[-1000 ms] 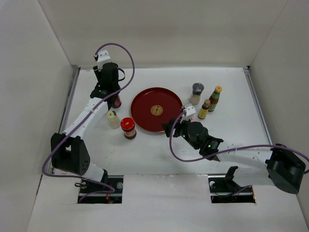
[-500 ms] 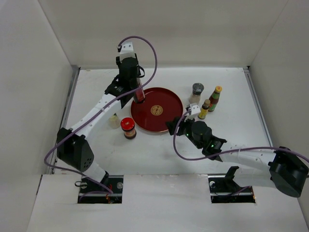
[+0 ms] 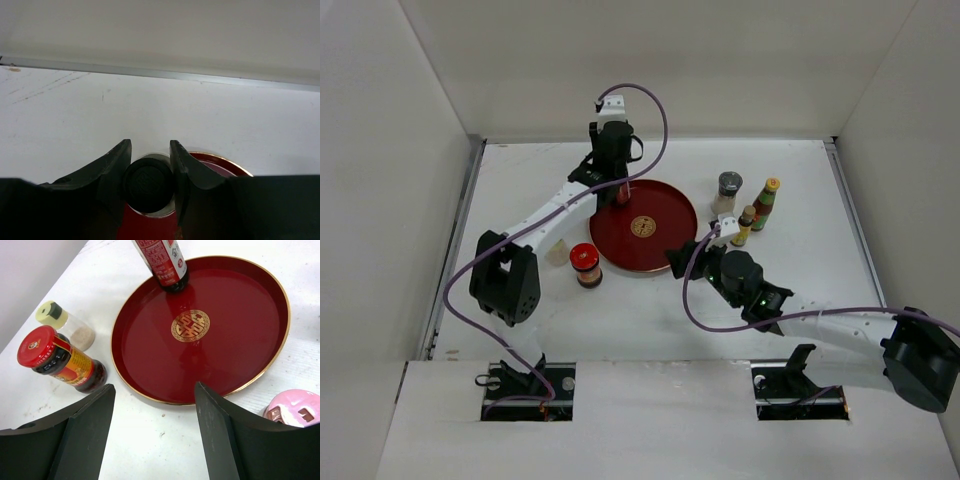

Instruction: Organize the condiment bottles

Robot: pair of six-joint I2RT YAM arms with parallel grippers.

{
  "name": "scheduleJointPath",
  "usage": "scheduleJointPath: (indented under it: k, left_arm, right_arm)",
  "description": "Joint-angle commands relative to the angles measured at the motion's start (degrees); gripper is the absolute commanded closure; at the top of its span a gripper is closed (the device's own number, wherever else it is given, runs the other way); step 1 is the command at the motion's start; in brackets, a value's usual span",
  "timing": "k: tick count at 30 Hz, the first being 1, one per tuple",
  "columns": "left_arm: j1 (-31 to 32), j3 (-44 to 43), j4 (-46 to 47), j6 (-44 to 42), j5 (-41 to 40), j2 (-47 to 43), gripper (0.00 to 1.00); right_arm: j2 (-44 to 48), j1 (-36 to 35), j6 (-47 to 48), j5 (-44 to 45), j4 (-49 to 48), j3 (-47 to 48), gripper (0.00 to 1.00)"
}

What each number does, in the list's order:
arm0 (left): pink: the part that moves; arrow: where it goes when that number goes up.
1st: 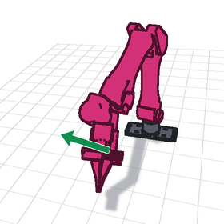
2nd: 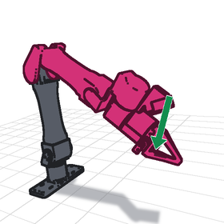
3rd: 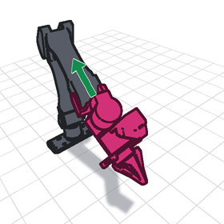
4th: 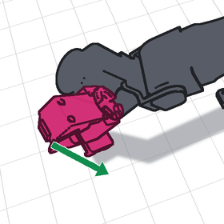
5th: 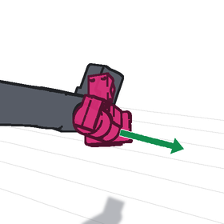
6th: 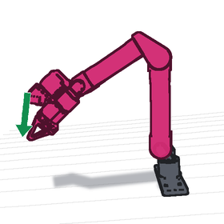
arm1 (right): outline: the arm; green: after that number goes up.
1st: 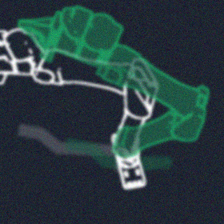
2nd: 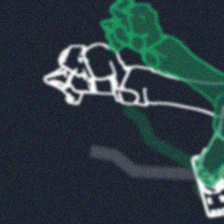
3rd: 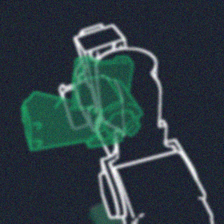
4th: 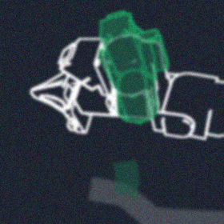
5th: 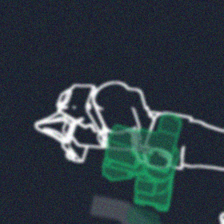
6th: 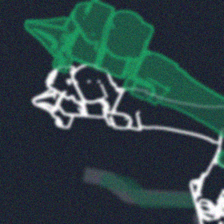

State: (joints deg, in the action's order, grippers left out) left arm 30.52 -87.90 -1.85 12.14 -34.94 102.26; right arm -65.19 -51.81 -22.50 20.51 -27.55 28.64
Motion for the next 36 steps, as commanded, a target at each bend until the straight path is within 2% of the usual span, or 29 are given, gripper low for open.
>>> scheduleJointPath:
  k: [1, 6, 10, 15, 21, 26, 30, 36]
  left_arm:
    - [0.37, -4.13, 9.14, 0.07, -0.31, -2.24, 0.86]
    - [0.46, -2.46, 10.63, 0.16, -0.31, -1.27, 0.86]
    - [0.98, 0.70, 12.74, 0.25, -0.65, -1.10, 0.81]
    - [1.69, 5.10, 15.38, 0.25, -2.15, -1.62, 0.63]
    - [1.95, 9.05, 16.70, 0.25, -3.03, -5.04, 0.34]
    - [2.56, 10.73, 16.79, 0.08, -3.12, -9.00, 0.18]
    - [3.09, 12.92, 16.79, -0.01, -2.86, -13.56, 0.11]
    - [3.44, 19.59, 16.09, 0.43, -3.03, -24.19, 0.08]
  right_arm:
    - [1.03, 0.35, -0.61, -0.47, -3.21, -0.34, 0.29]
    - [1.12, 0.35, -0.61, -0.47, -3.21, -0.34, 0.28]
    - [1.47, 0.44, -0.61, -0.39, -3.21, -0.43, 0.28]
    - [1.64, 0.44, -0.61, -0.30, -3.21, -0.52, 0.28]
    - [2.43, 0.70, -0.61, 0.05, -3.21, -0.87, 0.24]
    - [3.05, 1.23, -0.61, 0.05, -3.21, -1.13, 0.23]
    - [2.96, 1.23, -0.70, 0.14, -3.21, -1.13, 0.22]
    - [2.79, 1.23, -0.79, 0.14, -3.21, -1.13, 0.21]
